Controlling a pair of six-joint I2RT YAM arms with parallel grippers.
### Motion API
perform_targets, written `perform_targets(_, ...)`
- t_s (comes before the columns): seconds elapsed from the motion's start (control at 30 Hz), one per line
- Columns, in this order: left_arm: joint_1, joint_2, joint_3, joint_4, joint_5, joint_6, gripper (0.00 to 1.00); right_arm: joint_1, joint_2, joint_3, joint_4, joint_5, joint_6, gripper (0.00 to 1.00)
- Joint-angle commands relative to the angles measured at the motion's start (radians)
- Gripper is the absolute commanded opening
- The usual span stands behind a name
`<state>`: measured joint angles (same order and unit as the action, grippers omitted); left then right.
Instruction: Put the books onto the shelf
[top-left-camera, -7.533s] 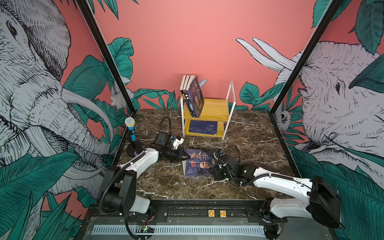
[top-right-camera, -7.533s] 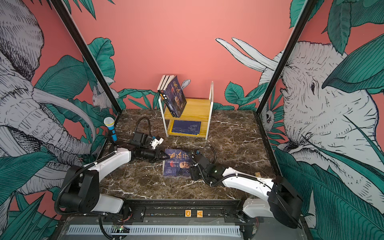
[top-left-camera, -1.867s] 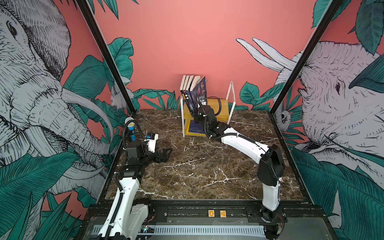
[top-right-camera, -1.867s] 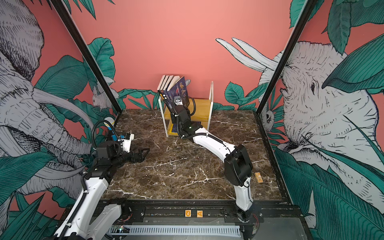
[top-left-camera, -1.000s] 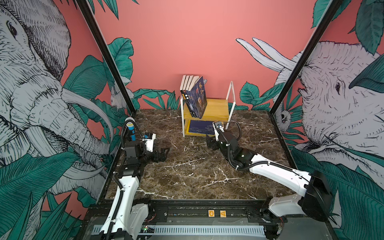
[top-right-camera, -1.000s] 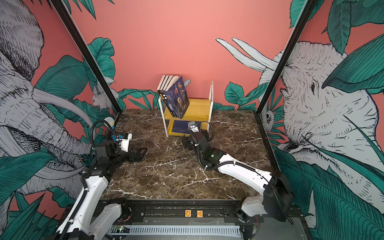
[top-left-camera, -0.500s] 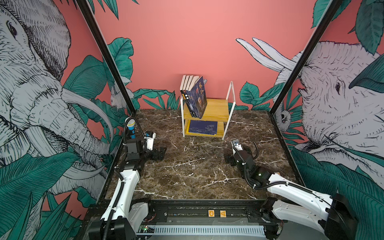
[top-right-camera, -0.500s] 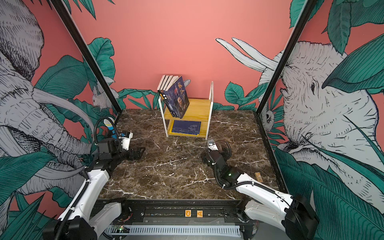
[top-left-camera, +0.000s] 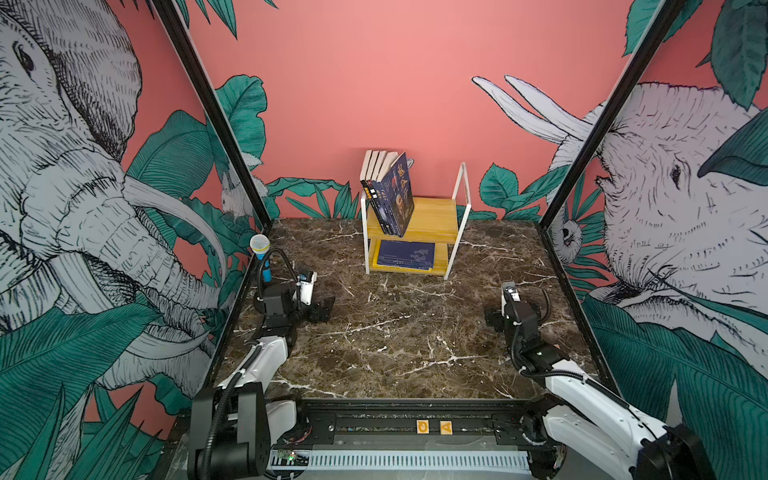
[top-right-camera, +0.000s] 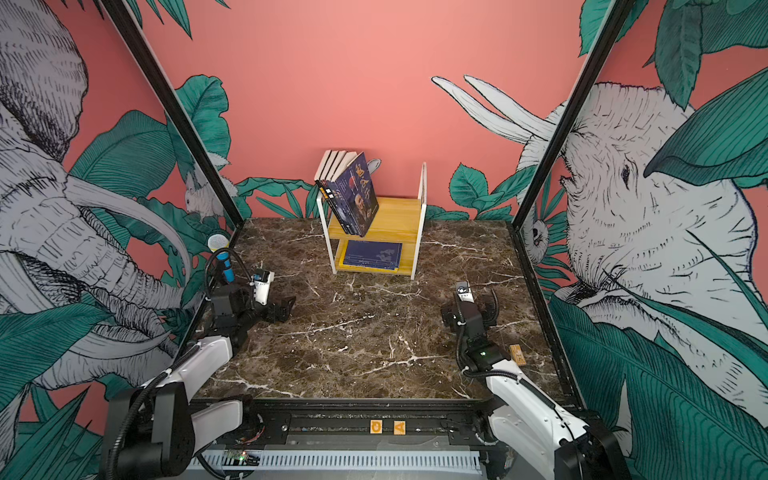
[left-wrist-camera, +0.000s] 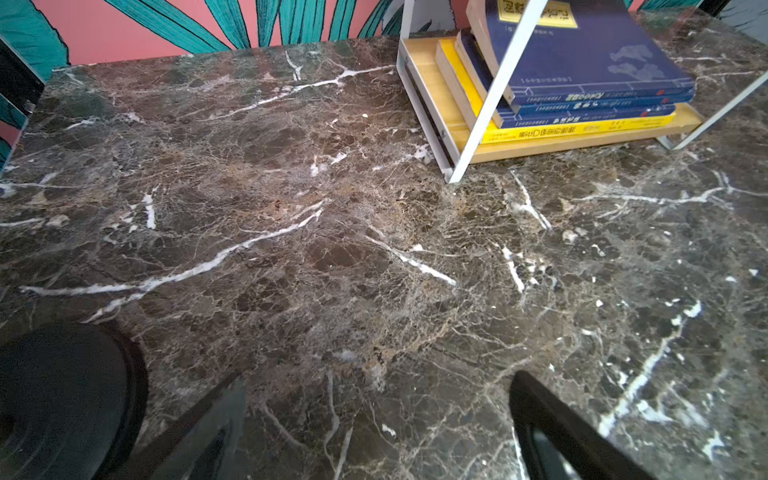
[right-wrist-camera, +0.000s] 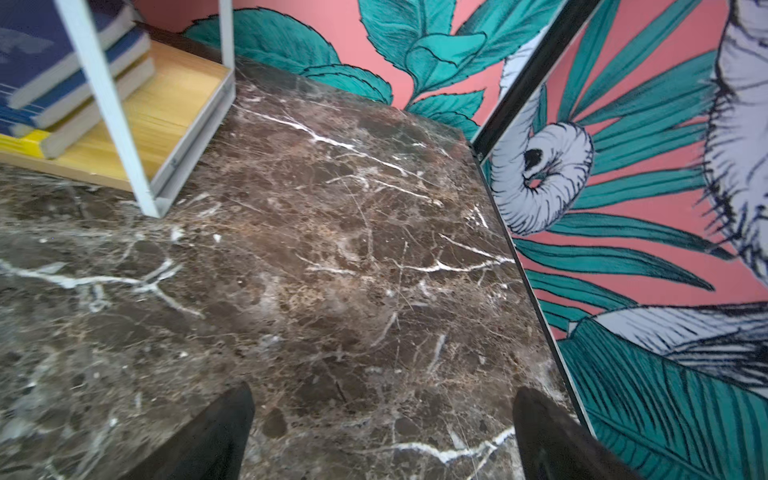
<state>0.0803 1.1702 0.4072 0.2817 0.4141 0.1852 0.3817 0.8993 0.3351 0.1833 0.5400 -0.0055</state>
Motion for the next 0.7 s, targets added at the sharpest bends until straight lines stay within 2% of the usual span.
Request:
perform_targets(0.0, 0.002, 0.030, -0.056, 0.254, 0.036, 0.052, 1.00, -0.054, 0.020, -0.041, 0.173, 0.009, -0.027, 1.00)
perform_targets(0.13, -0.008, 0.104, -0.062, 0.366, 0.021, 0.023, 1.00, -0.090, 0.100, -0.088, 0.323, 0.011, -0.056, 1.00)
perform_targets(0.33, -0.029, 0.177, -0.064, 0.511, -0.044, -0.027, 1.00, -0.117, 0.297, -0.107, 0.611, 0.046, -0.105, 1.00)
perform_targets(0.47, -0.052, 0.247, -0.065, 0.602, -0.082, -0.024, 1.00, -0.149, 0.403, -0.077, 0.719, 0.003, -0.099, 1.00)
perform_targets(0.57, -0.076, 0.264, -0.074, 0.626, -0.154, -0.010, 1.00, -0.172, 0.459, -0.047, 0.745, -0.039, -0.078, 1.00)
perform_targets(0.67, -0.086, 0.316, -0.087, 0.713, -0.200, -0.018, 1.00, -0.188, 0.544, -0.041, 0.848, -0.073, -0.087, 1.00)
